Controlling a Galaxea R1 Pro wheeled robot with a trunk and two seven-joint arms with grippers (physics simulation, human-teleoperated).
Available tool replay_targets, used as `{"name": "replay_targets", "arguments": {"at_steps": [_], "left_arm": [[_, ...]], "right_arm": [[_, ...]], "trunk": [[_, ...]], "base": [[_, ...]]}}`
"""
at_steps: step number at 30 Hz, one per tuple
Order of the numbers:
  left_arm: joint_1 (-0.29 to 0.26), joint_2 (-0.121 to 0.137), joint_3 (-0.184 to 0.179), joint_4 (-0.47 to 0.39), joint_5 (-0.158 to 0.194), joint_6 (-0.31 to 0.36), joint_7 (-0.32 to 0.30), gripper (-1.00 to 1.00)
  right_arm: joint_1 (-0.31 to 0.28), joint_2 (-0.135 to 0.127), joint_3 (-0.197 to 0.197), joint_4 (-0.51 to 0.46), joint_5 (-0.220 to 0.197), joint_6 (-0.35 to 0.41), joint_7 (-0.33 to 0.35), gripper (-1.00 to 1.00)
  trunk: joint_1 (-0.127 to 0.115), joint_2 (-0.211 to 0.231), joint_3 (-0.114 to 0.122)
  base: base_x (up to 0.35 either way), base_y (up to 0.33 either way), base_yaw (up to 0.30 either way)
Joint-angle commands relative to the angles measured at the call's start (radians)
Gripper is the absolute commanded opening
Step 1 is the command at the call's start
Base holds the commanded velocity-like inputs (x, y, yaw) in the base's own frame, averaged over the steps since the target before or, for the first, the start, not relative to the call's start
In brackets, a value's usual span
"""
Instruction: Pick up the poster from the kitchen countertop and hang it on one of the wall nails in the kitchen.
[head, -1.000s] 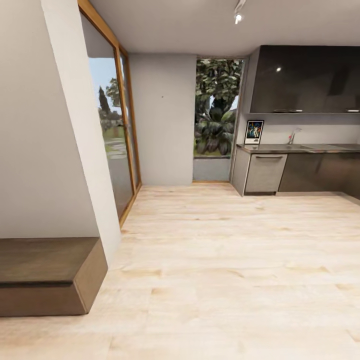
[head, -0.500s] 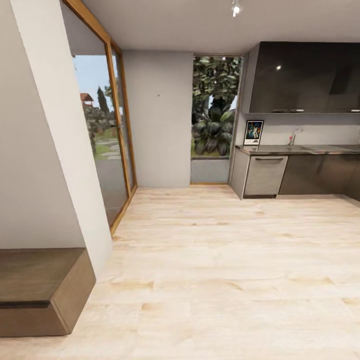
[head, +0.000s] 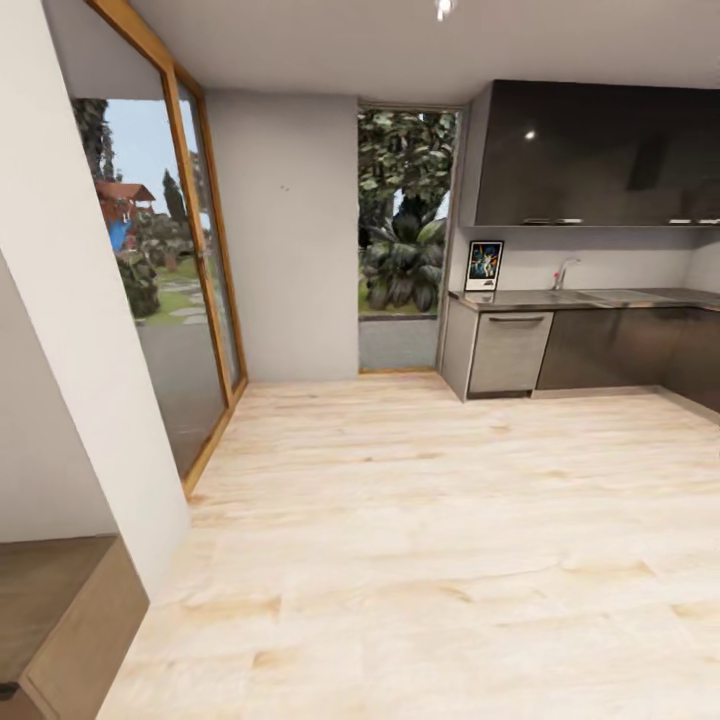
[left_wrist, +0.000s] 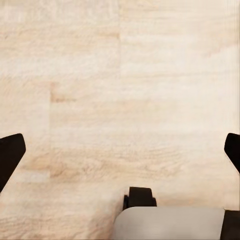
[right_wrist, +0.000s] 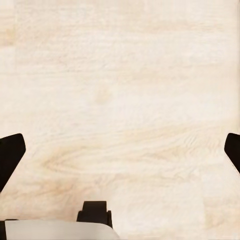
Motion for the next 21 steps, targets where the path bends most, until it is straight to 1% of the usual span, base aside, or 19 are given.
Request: {"name": "replay_targets", "arguments": {"at_steps": [1, 21], "left_arm": [[0.000, 0.000, 0.001, -0.001, 0.000, 0.000, 0.000, 1.00], [0.000, 0.000, 0.001, -0.001, 0.000, 0.000, 0.000, 1.00]], "right_arm": [[-0.001, 0.000, 0.000, 0.001, 0.002, -0.003, 0.000, 1.00], [-0.001, 0.000, 0.000, 0.001, 0.002, -0.003, -0.001, 1.00]], "trunk": [[0.001, 0.000, -0.001], [0.001, 0.000, -0.001]], "base": [[0.331, -0.001, -0.046], [0.332, 0.000, -0.005]]}}
